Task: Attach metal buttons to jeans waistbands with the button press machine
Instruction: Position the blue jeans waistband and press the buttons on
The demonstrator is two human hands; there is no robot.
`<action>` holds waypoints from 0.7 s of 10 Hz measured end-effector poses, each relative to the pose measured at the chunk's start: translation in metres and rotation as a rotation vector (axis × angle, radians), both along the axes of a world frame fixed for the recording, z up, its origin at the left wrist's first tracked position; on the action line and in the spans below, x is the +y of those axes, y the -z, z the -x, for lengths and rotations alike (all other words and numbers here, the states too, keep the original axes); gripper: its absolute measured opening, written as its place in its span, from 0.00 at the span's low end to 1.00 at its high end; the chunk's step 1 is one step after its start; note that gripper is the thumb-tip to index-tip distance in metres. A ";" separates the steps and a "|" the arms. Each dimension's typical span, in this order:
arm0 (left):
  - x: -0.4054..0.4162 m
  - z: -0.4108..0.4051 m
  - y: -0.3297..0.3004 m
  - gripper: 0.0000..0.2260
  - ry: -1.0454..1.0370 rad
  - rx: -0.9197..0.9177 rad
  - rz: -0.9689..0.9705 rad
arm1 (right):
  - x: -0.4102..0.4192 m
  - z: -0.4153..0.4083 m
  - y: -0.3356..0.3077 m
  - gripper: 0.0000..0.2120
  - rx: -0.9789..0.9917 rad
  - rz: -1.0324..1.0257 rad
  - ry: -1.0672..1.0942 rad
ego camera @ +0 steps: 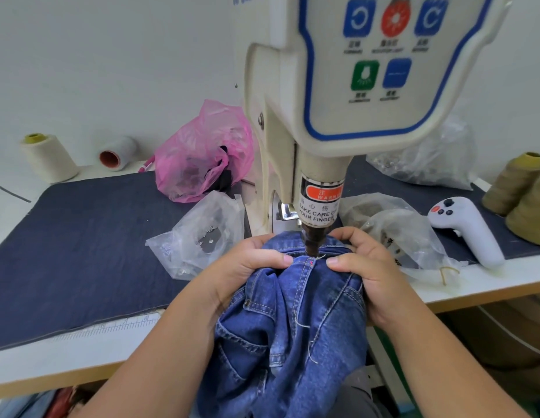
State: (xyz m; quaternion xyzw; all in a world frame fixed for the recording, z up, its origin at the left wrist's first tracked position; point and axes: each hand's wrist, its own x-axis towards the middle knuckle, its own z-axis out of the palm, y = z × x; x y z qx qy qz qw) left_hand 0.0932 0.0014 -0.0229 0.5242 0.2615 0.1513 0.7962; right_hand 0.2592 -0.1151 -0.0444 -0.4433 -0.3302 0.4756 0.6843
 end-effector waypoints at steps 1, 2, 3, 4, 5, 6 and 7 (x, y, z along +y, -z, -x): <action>-0.002 0.002 0.001 0.22 -0.003 -0.029 0.002 | -0.001 0.000 0.000 0.17 -0.013 -0.011 -0.021; -0.003 0.003 0.002 0.17 -0.025 -0.051 -0.032 | -0.001 0.000 0.000 0.17 -0.009 -0.014 -0.031; -0.004 0.005 0.002 0.16 -0.032 -0.063 -0.050 | -0.002 0.000 -0.001 0.17 -0.014 -0.018 -0.039; -0.005 0.005 0.001 0.15 -0.026 -0.069 -0.048 | -0.002 0.000 -0.001 0.16 -0.005 -0.025 -0.044; -0.005 0.004 0.001 0.18 -0.021 -0.070 -0.051 | -0.002 0.000 -0.002 0.16 -0.001 -0.029 -0.046; -0.005 0.005 0.002 0.17 -0.014 -0.078 -0.046 | -0.003 0.000 -0.002 0.16 0.000 -0.025 -0.047; -0.004 0.006 0.001 0.20 -0.010 -0.066 -0.054 | -0.002 -0.001 -0.002 0.16 0.001 -0.025 -0.052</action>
